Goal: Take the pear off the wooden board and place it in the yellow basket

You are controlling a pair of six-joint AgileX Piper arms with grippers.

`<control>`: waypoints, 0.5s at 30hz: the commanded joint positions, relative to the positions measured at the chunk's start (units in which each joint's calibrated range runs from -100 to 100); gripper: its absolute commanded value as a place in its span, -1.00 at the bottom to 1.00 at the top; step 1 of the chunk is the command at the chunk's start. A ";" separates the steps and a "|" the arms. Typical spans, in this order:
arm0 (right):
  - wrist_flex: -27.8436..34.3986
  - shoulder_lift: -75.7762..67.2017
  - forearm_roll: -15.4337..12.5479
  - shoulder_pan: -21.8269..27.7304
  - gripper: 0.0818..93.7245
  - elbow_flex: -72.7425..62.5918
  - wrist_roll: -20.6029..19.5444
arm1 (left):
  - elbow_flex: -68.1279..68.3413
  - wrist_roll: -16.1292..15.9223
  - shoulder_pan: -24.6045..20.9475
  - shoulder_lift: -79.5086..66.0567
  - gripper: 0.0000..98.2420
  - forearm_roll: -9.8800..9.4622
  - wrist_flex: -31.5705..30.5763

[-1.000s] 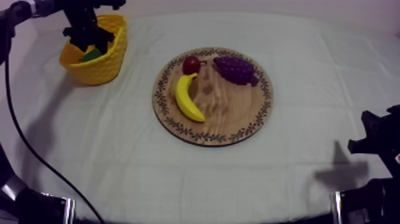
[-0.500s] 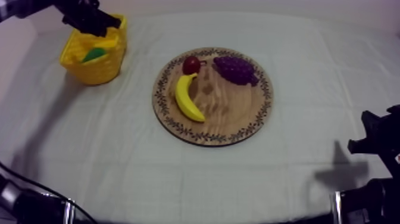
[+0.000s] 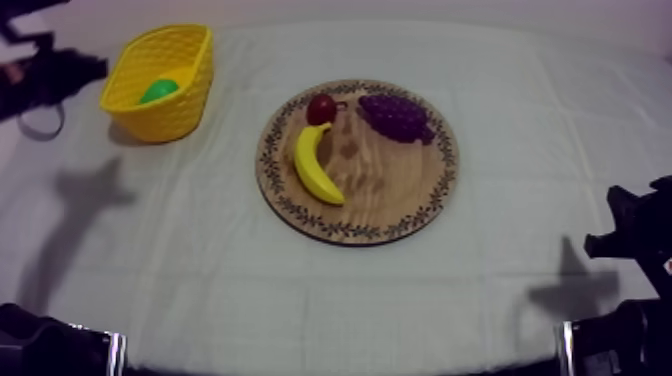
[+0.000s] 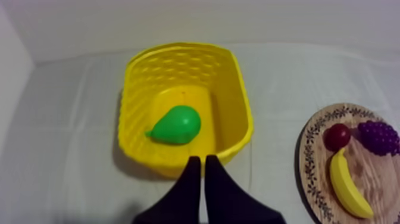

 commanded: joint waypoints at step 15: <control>-0.02 0.01 -0.01 0.00 -0.99 0.03 0.01 | 39.94 -4.30 -3.08 -59.88 -1.00 5.14 8.68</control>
